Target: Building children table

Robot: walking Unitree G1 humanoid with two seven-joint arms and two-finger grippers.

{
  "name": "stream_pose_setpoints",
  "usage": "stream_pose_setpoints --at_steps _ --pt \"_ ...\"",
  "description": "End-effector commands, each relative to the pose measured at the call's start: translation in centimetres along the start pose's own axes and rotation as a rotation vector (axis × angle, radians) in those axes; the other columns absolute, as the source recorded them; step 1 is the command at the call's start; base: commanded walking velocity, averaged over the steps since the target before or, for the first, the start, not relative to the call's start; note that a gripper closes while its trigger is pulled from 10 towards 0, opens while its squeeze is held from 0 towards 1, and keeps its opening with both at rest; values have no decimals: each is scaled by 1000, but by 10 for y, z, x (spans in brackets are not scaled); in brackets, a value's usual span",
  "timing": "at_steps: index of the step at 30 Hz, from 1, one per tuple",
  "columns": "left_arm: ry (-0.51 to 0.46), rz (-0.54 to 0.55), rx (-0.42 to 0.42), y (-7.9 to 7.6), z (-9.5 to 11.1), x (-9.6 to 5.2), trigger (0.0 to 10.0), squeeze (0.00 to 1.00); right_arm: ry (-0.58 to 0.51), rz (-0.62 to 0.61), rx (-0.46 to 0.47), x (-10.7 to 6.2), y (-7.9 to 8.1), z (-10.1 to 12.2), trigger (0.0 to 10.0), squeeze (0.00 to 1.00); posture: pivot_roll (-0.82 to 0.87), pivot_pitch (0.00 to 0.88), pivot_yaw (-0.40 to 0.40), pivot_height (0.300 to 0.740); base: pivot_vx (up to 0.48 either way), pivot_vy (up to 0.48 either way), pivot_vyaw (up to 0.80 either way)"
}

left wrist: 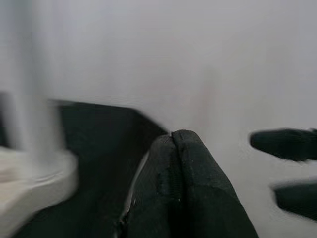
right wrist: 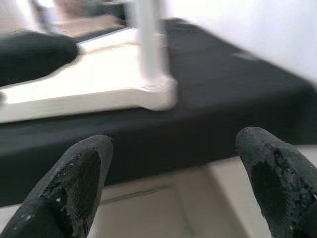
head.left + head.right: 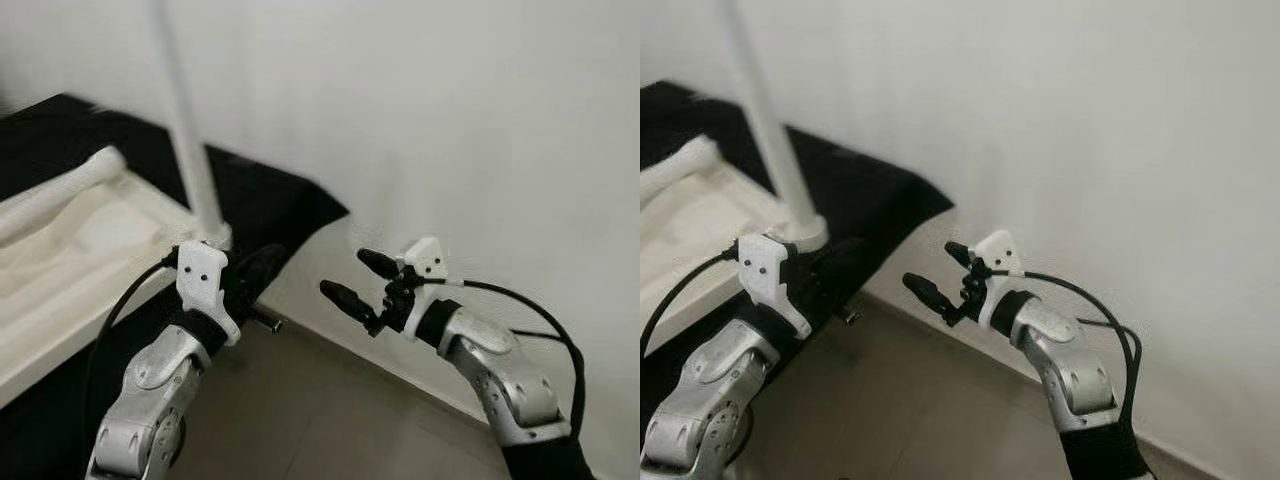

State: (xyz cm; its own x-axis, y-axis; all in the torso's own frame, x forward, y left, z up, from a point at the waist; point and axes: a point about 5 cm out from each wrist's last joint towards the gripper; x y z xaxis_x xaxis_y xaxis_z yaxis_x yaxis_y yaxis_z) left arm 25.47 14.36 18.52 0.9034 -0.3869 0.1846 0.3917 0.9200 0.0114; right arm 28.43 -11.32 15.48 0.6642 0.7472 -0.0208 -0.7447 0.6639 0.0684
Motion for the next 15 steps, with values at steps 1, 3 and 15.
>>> stream_pose_setpoints --at_steps 1,3,15 --pt "-3 -23 -5 -4 0 1 10000 0 -4 -6 -16 -4 -2 1 10000 0 -18 83 -79 740 0 0 800" --pt "-4 -24 -6 -4 0 1 10000 0 -5 -4 -16 -4 -2 1 10000 0 -18 83 -79 740 0 0 800" --pt "-7 -42 -7 -5 1 1 10000 0 -30 35 -5 -4 -1 3 10000 0 -19 88 -79 740 0 0 800"
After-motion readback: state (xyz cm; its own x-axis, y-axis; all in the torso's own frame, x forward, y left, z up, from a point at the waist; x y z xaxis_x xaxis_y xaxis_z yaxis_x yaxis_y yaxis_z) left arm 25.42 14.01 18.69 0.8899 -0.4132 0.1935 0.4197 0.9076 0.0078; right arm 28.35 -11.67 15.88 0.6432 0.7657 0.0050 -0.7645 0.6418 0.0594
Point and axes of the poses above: a point about 5 cm out from each wrist's last joint towards the gripper, its own x axis pointing out of the wrist towards the gripper, its own z axis along the axis of the wrist's last joint, y = z × x, and after that the axes turned 1 degree about x, right-handed
